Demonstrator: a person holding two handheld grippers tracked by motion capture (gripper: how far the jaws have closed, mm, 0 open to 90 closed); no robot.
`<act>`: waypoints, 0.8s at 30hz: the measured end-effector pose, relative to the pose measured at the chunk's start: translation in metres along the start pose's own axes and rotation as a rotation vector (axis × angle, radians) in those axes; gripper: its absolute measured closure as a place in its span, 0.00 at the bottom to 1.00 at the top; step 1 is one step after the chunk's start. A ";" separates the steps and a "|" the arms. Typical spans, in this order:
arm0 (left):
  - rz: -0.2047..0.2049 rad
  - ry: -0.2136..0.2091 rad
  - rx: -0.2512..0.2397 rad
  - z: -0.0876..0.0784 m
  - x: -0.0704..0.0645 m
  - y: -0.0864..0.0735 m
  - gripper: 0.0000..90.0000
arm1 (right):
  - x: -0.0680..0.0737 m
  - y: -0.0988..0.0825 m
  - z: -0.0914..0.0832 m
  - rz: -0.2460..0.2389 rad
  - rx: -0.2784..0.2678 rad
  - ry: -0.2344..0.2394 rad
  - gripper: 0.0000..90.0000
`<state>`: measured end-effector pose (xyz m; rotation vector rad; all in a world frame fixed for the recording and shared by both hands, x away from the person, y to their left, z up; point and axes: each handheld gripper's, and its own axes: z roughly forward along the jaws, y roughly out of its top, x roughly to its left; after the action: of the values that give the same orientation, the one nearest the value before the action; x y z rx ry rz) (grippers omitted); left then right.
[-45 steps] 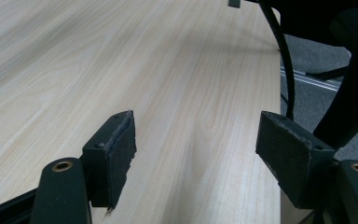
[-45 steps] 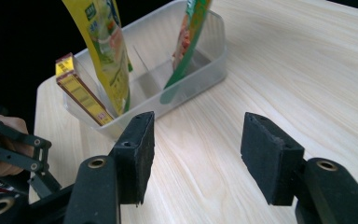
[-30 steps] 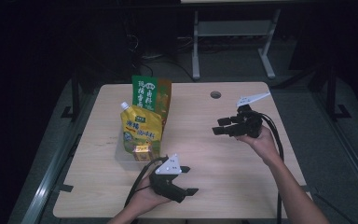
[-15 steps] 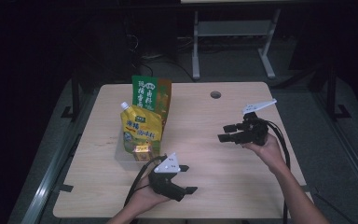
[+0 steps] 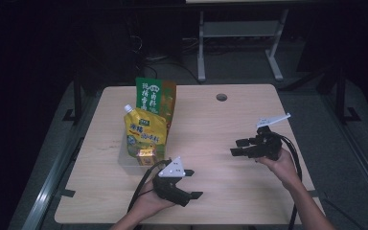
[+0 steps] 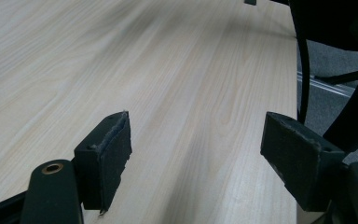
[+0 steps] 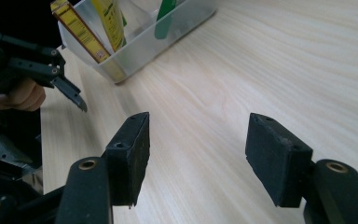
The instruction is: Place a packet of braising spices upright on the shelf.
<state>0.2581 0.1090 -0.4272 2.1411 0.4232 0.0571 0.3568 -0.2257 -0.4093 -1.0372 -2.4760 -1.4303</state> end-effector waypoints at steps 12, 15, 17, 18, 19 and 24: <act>-0.004 0.007 0.009 0.001 0.000 -0.002 0.26 | 0.004 -0.038 -0.007 0.042 0.002 0.004 0.42; -0.005 0.012 0.009 0.000 0.001 -0.002 0.26 | 0.004 -0.046 -0.009 0.046 -0.006 0.005 0.42; -0.006 0.014 0.007 0.000 0.001 -0.002 0.26 | 0.005 -0.050 -0.011 0.049 -0.006 0.000 0.42; -0.008 0.014 0.007 0.000 0.001 -0.002 0.26 | 0.005 -0.052 -0.012 0.051 -0.012 0.002 0.42; -0.006 0.014 0.008 0.000 0.001 -0.002 0.26 | 0.007 -0.054 -0.013 0.054 -0.010 0.000 0.41; -0.007 0.013 0.011 0.000 0.001 -0.003 0.26 | 0.010 -0.064 -0.014 0.060 -0.014 -0.002 0.40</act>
<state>0.2581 0.1103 -0.4299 2.1516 0.4390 0.0649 0.3075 -0.2534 -0.4442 -1.1066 -2.4180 -1.4318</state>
